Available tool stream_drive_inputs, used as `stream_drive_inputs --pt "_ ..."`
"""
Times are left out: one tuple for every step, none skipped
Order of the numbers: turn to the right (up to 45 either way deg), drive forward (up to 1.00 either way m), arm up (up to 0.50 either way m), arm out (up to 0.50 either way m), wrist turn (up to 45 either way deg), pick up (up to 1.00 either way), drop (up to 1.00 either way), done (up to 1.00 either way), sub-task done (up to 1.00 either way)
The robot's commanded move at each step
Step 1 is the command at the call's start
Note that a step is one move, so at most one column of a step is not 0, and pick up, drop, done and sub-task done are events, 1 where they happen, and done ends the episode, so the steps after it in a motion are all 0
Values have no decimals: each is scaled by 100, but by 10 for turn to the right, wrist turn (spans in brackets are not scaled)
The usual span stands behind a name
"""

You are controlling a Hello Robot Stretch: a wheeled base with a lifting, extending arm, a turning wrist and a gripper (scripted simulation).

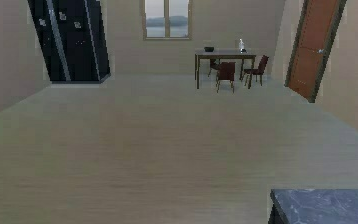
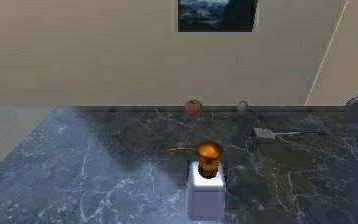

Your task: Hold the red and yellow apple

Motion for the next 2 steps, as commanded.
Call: stream_drive_inputs --pt "0 0 38 0 0 0 0 0 0" --pt "0 0 0 50 0 0 0 0 0"
